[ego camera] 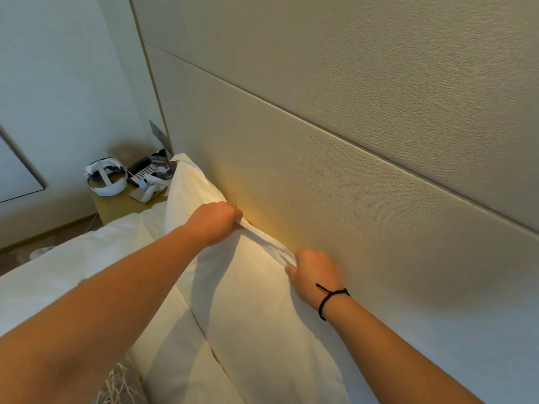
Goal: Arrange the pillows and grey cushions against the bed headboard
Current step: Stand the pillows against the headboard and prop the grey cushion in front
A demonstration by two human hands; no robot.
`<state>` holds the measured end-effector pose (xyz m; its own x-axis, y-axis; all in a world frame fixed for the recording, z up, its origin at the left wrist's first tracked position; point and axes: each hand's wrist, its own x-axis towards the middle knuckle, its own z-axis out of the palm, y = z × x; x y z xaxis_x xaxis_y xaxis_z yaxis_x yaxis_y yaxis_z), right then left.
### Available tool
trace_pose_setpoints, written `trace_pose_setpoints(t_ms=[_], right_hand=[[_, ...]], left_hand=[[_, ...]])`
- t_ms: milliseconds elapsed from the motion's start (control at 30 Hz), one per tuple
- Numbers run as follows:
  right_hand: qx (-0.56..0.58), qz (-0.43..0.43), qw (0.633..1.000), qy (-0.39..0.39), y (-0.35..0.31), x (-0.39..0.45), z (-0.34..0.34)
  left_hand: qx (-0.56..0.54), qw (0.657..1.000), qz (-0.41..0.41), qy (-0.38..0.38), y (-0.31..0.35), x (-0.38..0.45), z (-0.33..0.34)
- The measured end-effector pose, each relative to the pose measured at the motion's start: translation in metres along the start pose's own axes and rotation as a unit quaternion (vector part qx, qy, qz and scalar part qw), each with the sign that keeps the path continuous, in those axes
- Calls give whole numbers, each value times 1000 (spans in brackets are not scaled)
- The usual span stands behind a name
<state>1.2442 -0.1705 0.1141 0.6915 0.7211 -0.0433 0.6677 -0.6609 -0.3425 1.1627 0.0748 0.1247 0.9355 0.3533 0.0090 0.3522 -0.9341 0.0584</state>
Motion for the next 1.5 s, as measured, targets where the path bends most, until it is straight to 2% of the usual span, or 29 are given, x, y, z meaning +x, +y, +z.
trace_pose_setpoints(t_ms=[100,233,367,500,767,933,1000,1133,1233,1367,1433,1500], right_hand=[[-36,19,997,-59,9,1,3],[42,9,997,-62,-8,19,8],[72,-1,995,-62,-32,50,21],[130,11,987,-95,-49,83,40],[277,-6,955,-106,-92,151,72],[268,-18,958,-98,-120,187,84],[278,-34,958,-63,-122,192,83],[259,-133,956,39,-109,189,82],[237,-160,957,44,-101,189,84],[250,-171,952,51,-98,193,86],[260,-167,950,54,-97,196,89],[262,-156,951,57,-96,198,92]], left_hand=[[-67,997,20,-15,1,-4,10],[-88,992,86,21,18,3,18],[-48,992,113,39,19,19,25],[55,992,106,32,-12,34,36],[165,986,-14,-6,-95,61,45],[213,975,-59,-27,-134,88,41],[231,969,-92,-11,-149,102,37],[184,967,-174,18,-182,124,23],[149,965,-212,40,-200,143,18],[147,949,-278,10,-210,165,7],[167,946,-278,-5,-214,174,-1],[159,948,-276,24,-220,180,-10]])
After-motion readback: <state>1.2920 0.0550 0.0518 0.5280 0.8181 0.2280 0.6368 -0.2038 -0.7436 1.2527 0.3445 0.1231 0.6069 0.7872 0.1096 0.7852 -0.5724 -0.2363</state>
